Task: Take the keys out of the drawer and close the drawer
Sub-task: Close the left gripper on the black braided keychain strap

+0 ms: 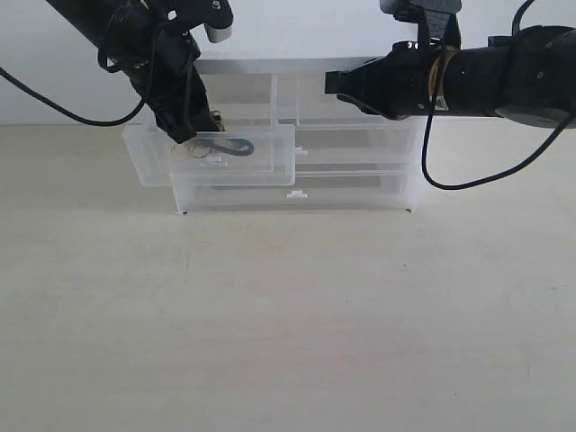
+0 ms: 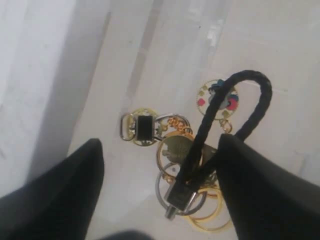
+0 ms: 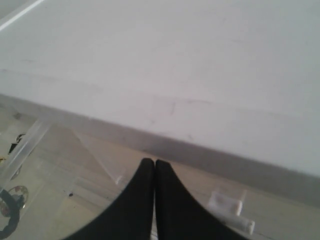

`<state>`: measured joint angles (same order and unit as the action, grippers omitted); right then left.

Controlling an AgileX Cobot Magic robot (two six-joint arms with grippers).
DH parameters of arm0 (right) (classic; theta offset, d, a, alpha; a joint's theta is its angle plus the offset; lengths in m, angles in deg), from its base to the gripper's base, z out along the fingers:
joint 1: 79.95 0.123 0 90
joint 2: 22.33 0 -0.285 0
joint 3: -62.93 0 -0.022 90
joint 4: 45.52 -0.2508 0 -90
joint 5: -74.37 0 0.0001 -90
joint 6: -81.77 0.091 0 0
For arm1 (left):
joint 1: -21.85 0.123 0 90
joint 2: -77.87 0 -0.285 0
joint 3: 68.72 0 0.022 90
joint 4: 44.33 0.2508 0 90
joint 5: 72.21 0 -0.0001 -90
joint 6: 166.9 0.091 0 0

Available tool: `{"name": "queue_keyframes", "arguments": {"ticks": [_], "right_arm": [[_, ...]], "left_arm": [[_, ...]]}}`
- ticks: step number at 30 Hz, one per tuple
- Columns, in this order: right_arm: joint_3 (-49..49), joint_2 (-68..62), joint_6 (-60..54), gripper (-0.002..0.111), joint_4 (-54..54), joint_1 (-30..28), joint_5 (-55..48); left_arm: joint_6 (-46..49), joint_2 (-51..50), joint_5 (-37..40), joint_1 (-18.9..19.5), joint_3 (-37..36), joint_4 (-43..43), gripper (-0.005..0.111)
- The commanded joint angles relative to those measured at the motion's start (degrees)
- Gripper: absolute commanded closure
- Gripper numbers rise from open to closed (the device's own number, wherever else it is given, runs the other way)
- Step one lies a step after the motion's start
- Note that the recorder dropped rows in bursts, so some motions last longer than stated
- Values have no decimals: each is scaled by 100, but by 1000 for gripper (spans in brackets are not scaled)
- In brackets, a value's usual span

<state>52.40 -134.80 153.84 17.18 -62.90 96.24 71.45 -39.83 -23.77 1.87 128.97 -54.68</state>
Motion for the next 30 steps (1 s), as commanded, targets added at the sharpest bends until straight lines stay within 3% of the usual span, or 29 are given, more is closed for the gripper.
{"name": "queue_keyframes", "arguments": {"ticks": [1,12,21,28,30], "right_arm": [[-3,5,1,108,-25,-46,-32],[-3,5,-22,108,-25,-46,-32],[-3,5,-22,108,-25,-46,-32],[-3,5,-11,108,-25,-46,-32],[-3,5,-11,108,-25,-46,-32]], "left_arm": [[55,-186,42,-8,11,201,45],[169,-216,-169,-8,11,264,49],[169,-216,-195,-8,11,264,75],[313,-216,-217,-8,11,264,83],[311,-216,-217,-8,11,264,92]]}}
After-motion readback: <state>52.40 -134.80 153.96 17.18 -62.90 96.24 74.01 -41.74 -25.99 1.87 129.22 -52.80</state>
